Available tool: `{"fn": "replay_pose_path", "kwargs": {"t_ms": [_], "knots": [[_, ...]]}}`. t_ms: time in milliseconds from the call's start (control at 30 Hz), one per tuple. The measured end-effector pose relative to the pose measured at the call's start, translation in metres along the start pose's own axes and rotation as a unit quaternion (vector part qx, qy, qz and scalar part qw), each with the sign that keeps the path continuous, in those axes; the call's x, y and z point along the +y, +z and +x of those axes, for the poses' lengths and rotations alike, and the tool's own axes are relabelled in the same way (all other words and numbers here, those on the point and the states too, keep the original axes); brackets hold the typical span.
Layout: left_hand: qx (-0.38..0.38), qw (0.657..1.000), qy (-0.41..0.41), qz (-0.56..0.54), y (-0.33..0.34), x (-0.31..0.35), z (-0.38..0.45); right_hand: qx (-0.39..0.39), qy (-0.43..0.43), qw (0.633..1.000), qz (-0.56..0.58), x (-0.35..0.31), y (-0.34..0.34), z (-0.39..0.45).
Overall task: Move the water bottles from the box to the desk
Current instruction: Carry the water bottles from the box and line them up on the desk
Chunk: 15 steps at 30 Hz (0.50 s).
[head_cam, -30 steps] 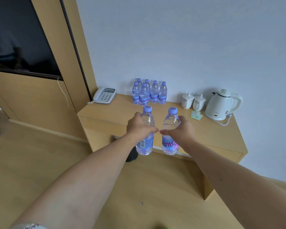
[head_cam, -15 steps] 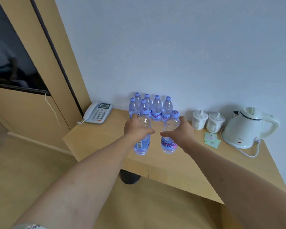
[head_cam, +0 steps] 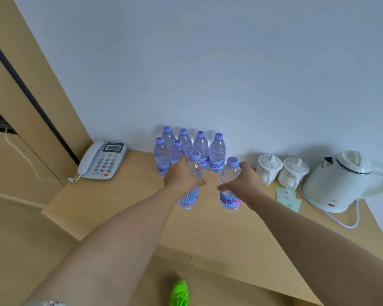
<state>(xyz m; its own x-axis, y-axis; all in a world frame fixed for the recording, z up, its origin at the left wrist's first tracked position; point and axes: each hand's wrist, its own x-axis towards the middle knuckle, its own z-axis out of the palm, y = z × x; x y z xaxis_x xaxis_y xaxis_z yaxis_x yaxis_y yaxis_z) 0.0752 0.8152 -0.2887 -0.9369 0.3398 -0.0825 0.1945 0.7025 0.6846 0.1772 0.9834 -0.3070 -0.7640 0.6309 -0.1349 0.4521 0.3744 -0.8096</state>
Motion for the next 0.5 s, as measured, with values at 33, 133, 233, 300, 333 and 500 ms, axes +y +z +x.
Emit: {"fn": "replay_pose_path", "kwargs": {"t_ms": [33,133,233,300,333,500], "knots": [[-0.009,1.0,0.006,0.004,0.0,0.0,0.013,0.006,0.007,1.0,-0.001,-0.002,0.003,0.01],[-0.04,0.999,0.026,0.02,0.001,-0.001,0.049,0.019,0.027,0.999,0.008,-0.01,0.017,0.04],[-0.05,0.998,0.036,0.03,0.007,-0.005,0.082,0.016,0.032,0.999,0.011,-0.018,0.031,0.063],[-0.066,0.997,0.041,0.031,0.012,-0.004,0.103,0.012,0.04,0.999,0.013,-0.021,0.037,0.078],[-0.077,0.996,0.043,0.031,0.015,-0.004,0.11,0.006,0.045,0.999,0.018,-0.022,0.039,0.082],[-0.109,0.992,0.048,0.05,0.026,-0.009,0.133,-0.008,0.062,0.997,0.033,-0.021,0.044,0.097]]}}
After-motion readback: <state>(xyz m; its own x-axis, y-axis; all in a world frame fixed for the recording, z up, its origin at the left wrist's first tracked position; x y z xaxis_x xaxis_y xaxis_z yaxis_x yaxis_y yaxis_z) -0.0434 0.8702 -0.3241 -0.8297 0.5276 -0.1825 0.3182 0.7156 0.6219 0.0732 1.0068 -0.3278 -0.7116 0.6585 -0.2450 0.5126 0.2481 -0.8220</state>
